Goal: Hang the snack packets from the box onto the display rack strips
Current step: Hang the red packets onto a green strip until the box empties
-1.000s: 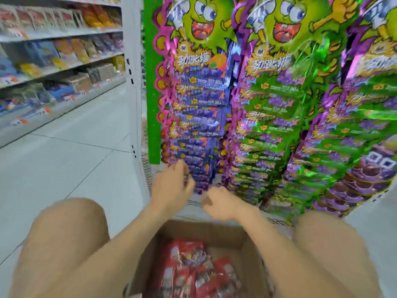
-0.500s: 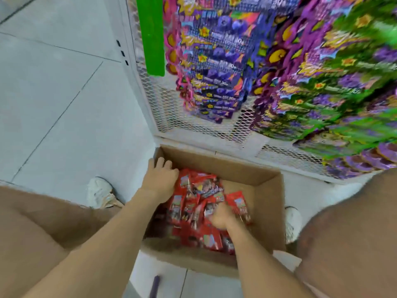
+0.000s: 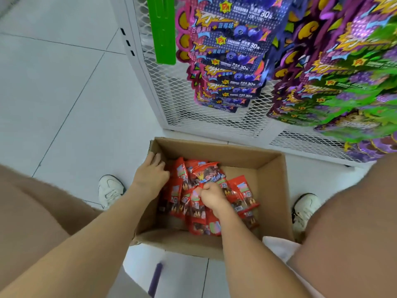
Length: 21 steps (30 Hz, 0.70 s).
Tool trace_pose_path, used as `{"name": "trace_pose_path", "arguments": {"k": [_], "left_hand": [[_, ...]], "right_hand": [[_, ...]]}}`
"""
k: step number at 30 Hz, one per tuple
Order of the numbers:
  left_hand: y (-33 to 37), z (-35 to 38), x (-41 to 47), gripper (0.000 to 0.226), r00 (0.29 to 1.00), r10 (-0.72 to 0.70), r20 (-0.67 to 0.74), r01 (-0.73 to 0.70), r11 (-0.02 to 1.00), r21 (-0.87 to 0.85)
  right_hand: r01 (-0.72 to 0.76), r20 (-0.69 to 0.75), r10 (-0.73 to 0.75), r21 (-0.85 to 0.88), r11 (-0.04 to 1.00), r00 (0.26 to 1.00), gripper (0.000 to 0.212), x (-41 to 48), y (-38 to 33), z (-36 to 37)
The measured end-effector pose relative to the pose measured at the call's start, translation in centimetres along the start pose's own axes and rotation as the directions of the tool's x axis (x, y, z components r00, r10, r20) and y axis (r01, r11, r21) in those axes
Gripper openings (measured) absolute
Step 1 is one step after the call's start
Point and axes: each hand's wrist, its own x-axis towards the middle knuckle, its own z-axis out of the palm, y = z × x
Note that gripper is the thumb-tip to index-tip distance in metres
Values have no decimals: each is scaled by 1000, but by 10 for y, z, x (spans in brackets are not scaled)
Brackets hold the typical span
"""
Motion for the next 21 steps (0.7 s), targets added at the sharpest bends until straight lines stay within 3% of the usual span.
{"name": "trace_pose_path", "arguments": {"k": [4,7,9,11,12,13,14,15,18,21], "left_hand": [[-20,-2,-5,32,990,-25,137,21,999,27],[-33,-13,-2,46,988,-39,147,79,960,-270],[-41,-37,-1,61,991,-44,124,114,753,-648],[-47,-73,-5,55,996,12,84,74,363,-929],[-50,-92,-9,44,998,28,62,56,174,-983],[-54,-110,-14,33,999,0,52,52,49,-997],[-60,-127,-19,21,998,-50,44,43,-8,-999],[-66,-143,-24,12,996,-90,26,25,-18,-1000],[-84,-185,-39,14,987,-145,-72,-67,34,-997],[-93,-229,-53,22,975,-187,-120,-106,82,-991]], "right_hand": [[75,-126,-59,133,988,990,33,-7,-26,3],[208,-326,-146,166,964,934,14,-12,-37,6],[346,-419,-236,210,914,877,15,-23,-51,2],[447,-400,-317,292,845,860,17,-38,-71,-6],[486,-368,-365,326,811,855,17,-48,-82,-13],[528,-344,-419,343,777,840,17,-58,-93,-21],[574,-332,-474,350,741,815,17,-71,-105,-30],[614,-330,-521,342,711,787,17,-85,-117,-41],[737,-408,-627,218,640,664,12,-124,-153,-73],[749,-487,-684,-87,657,543,34,-161,-182,-96]]}}
